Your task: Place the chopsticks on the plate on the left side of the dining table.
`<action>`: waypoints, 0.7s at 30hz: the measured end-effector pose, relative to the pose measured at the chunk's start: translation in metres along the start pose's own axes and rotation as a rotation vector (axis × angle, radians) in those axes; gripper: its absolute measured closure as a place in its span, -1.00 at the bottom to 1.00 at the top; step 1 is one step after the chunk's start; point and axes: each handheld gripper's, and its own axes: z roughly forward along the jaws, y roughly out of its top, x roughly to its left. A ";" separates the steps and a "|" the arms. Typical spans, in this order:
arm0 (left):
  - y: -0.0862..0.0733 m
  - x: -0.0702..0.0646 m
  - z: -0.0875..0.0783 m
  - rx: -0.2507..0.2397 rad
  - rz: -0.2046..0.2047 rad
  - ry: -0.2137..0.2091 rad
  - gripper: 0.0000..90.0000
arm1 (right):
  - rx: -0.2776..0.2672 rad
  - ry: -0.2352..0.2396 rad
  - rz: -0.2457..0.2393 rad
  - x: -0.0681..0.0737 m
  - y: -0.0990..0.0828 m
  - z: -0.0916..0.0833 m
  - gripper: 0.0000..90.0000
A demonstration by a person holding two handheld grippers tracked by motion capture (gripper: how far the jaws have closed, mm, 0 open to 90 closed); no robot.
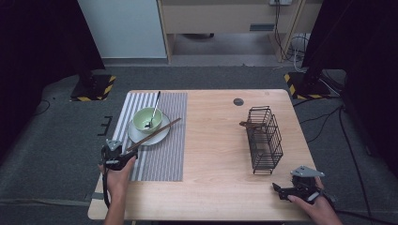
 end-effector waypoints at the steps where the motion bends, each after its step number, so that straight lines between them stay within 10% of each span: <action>1: 0.000 0.001 0.000 0.000 0.001 -0.001 -0.38 | 0.000 0.000 0.000 0.000 0.000 0.000 -0.99; 21: 0.004 0.009 0.001 0.009 0.001 0.001 -0.37 | 0.000 0.001 -0.001 0.000 0.000 0.000 -0.99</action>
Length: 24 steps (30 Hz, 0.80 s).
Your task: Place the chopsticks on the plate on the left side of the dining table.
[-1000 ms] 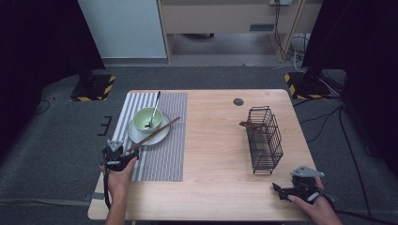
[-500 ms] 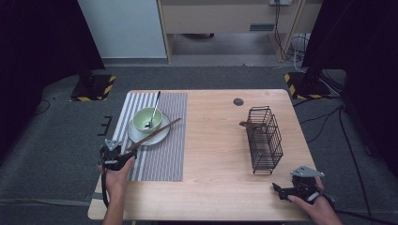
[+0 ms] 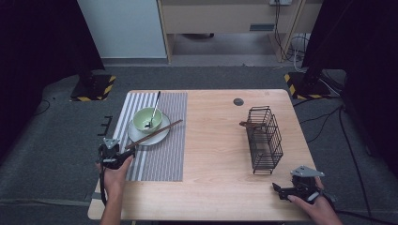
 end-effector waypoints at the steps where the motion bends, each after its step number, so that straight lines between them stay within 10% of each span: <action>1: 0.000 0.000 0.000 0.002 0.001 0.001 -0.37 | 0.000 0.000 0.002 0.000 0.000 0.000 -0.99; 24: 0.002 -0.005 0.002 0.021 0.067 0.019 -0.37 | 0.001 0.003 -0.003 0.000 0.000 0.000 -0.99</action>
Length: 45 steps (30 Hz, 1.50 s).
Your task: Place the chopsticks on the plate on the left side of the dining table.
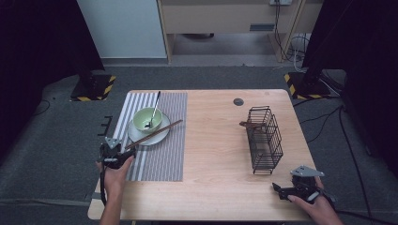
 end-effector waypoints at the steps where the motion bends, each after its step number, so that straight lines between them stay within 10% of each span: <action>1: 0.000 0.000 0.001 -0.001 0.003 0.003 -0.37 | 0.000 0.000 0.000 0.000 0.000 0.000 -0.99; 45: -0.002 0.007 0.006 -0.006 0.019 0.011 -0.17 | 0.000 -0.002 0.001 0.000 0.000 0.000 -0.99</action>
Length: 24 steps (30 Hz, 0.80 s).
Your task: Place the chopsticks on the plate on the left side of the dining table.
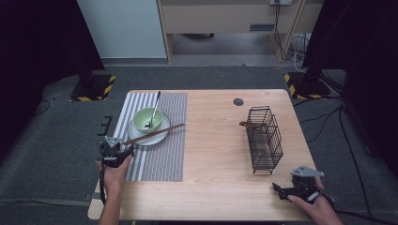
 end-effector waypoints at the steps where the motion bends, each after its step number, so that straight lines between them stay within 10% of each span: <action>1: -0.001 0.000 0.000 -0.003 0.001 0.001 -0.16 | 0.000 0.000 0.000 0.000 0.000 0.000 -0.99; 24: 0.000 -0.007 -0.002 -0.023 0.023 -0.027 0.07 | 0.000 0.000 0.000 0.000 0.000 0.000 -0.99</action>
